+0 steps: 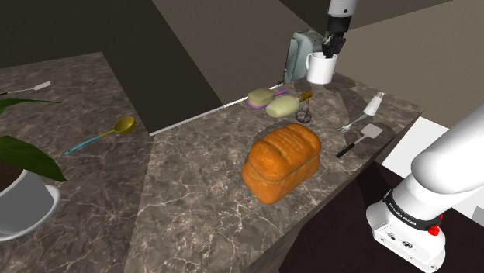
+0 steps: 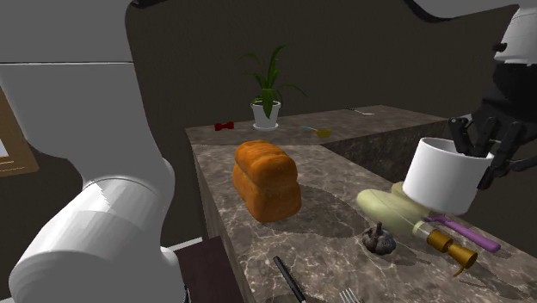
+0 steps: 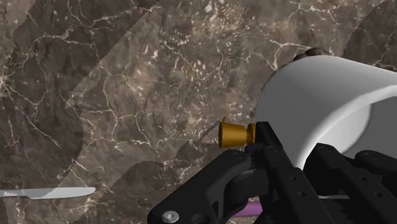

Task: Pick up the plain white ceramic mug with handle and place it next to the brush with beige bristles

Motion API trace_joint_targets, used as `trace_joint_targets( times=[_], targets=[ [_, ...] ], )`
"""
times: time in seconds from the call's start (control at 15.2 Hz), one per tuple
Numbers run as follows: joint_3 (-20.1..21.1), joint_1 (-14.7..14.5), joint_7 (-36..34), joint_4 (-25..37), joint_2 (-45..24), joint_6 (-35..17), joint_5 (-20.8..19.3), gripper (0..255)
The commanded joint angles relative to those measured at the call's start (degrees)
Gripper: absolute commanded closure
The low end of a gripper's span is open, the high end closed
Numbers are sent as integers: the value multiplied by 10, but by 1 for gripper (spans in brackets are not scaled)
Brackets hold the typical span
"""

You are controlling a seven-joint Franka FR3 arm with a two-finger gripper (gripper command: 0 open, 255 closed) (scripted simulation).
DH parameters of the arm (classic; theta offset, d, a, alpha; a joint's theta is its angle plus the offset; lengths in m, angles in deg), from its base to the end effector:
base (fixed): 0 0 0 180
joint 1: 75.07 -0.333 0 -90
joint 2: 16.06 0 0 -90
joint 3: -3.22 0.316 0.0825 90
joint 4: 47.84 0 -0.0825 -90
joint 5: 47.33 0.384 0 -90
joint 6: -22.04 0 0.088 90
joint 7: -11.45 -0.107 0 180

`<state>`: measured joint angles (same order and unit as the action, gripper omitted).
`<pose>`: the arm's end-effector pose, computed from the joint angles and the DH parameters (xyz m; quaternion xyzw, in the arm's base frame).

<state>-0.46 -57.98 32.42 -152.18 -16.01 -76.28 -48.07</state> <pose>0.5149 -0.1966 0.5187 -0.9986 -0.0030 0.0509 0.0127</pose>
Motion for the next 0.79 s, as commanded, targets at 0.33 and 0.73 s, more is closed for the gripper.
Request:
trace_joint_targets(
  times=[0.33, 0.73],
  targets=[
    [-11, 11, 22, -21, -12, -33, -2, 255],
    [-11, 11, 22, -58, -19, -78, -1, 255]
  ],
)
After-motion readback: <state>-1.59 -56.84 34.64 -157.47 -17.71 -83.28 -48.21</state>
